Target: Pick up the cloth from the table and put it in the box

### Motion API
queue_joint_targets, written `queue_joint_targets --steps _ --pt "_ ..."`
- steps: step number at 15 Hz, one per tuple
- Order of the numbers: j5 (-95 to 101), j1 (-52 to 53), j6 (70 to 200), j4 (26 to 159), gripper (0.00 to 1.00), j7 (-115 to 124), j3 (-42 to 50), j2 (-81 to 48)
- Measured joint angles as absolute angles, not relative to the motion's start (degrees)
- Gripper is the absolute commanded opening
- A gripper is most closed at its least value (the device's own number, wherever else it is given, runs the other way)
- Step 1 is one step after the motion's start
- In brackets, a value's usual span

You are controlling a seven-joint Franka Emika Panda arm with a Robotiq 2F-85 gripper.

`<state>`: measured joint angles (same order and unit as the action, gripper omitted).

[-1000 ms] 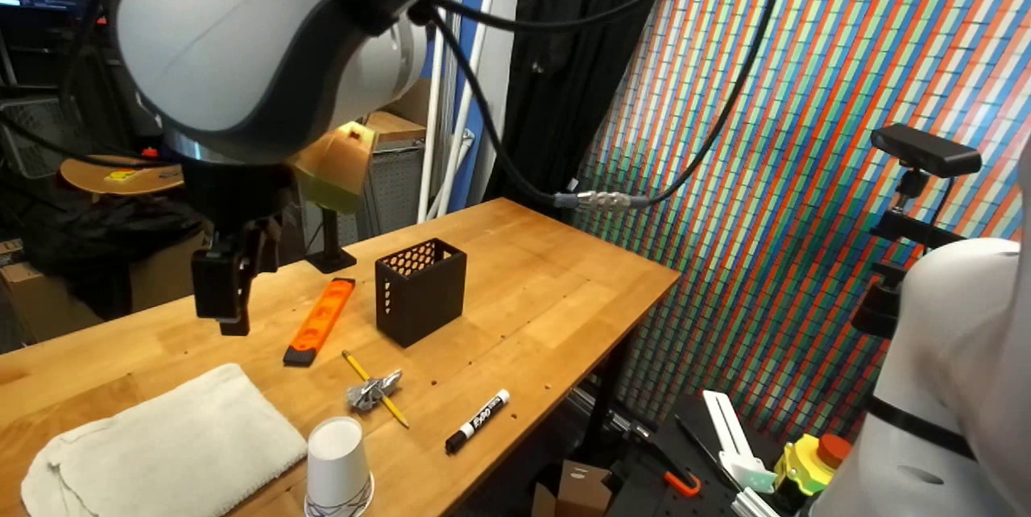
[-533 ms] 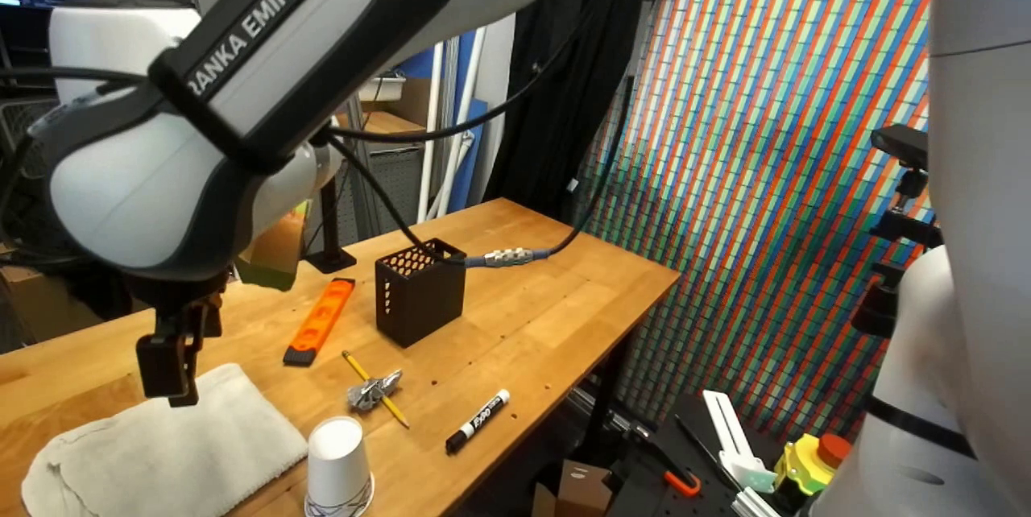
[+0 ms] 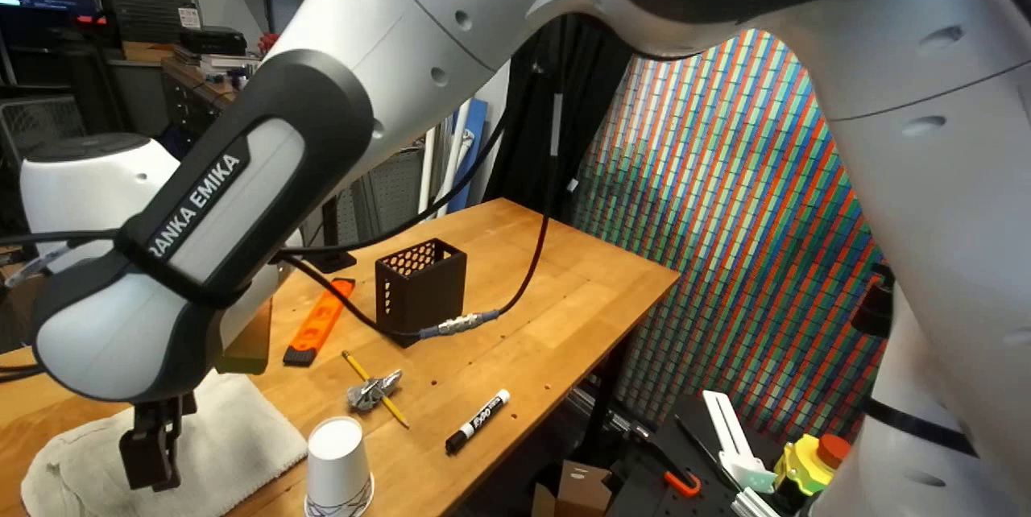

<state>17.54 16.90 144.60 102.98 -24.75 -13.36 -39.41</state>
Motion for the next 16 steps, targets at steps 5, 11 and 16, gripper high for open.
queue_joint_targets --steps 5,11,16 --pt "17.6 17.6 144.7 99.1 0.9 -26.0 -13.4 -44.9" --pt "17.6 17.6 144.5 98.3 0.36 -26.7 -13.7 -44.9" --pt "17.6 17.6 144.2 98.7 0.05 -26.8 -14.1 -44.0"
